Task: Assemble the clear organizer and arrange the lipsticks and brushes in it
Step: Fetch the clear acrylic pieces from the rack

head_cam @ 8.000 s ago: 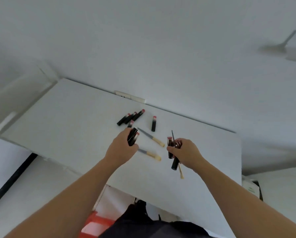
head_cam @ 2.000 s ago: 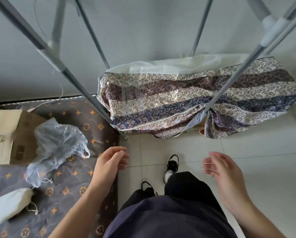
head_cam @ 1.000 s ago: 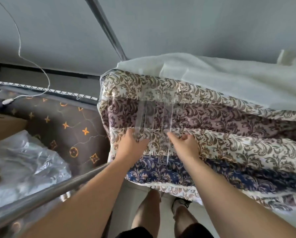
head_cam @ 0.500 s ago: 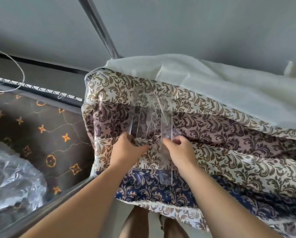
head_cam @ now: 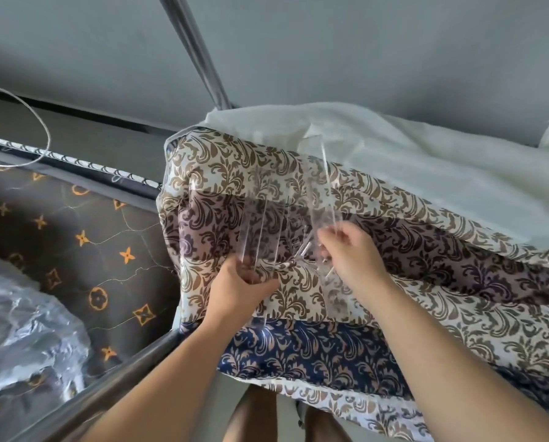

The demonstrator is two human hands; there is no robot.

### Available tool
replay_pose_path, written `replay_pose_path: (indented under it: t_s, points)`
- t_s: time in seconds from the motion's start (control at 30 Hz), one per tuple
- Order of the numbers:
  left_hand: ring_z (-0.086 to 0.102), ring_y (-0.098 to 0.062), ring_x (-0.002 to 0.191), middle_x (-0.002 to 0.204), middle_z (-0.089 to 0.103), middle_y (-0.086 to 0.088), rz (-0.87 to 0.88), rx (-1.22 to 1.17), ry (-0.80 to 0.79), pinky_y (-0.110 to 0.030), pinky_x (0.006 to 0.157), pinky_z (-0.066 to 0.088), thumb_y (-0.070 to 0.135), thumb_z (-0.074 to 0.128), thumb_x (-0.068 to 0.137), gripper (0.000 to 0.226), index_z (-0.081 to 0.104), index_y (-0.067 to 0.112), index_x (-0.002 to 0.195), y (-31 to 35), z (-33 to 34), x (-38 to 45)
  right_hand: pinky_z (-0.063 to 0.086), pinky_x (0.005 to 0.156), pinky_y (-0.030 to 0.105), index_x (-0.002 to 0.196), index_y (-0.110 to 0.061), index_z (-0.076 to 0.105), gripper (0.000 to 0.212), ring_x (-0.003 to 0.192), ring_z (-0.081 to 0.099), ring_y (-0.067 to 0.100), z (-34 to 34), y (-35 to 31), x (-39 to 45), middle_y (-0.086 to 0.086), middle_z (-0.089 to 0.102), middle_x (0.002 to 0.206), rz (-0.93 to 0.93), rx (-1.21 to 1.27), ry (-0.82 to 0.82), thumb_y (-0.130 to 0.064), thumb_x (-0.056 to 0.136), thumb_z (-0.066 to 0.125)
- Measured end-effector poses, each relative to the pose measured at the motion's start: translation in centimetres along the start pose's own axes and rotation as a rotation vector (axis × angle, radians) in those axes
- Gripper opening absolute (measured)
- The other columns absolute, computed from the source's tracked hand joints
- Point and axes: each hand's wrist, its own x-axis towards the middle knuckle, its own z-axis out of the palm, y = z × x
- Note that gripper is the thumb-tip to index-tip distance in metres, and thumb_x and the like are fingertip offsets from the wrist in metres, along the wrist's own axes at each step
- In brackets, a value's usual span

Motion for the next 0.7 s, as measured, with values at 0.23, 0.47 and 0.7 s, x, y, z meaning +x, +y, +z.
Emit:
replay_pose_path:
  t_s: [0.23, 0.47, 0.7]
  points:
    - [0.069, -0.004, 0.075, 0.086, 0.071, 0.009, 0.014, -0.055, -0.030, -0.012, 0.057, 0.045, 0.048, 0.089, 0.063, 0.068, 0.053, 0.030, 0.117, -0.4, 0.3, 0.0, 0.048, 0.071, 0.032, 0.069, -0.023, 0.062, 0.023, 0.076, 0.063, 0.018, 3.8, -0.5, 3.3, -0.003, 0.068, 0.076, -0.045, -0.285, 0.121, -0.035, 0.088, 0.065]
    - [0.070, -0.007, 0.077, 0.092, 0.070, 0.008, 0.015, -0.060, -0.058, -0.018, 0.059, 0.054, 0.054, 0.090, 0.056, 0.067, 0.052, 0.033, 0.107, -0.2, 0.2, 0.2, 0.038, 0.038, 0.015, 0.100, -0.026, 0.044, 0.022, 0.057, 0.052, 0.014, 4.7, 0.5, 3.2, -0.003, 0.052, 0.080, -0.032, -0.085, 0.072, -0.027, 0.092, 0.064]
    - [0.077, -0.024, 0.078, 0.095, 0.076, -0.012, -0.062, -0.345, -0.322, -0.038, 0.073, 0.064, 0.039, 0.094, 0.059, 0.076, 0.057, 0.011, 0.120, 0.4, 0.3, -1.0, 0.052, 0.080, 0.029, 0.112, -0.025, 0.065, 0.021, 0.072, 0.070, 0.005, 1.9, 3.3, 0.8, -0.003, 0.066, 0.087, 0.124, 0.301, -0.078, -0.031, 0.092, 0.068]
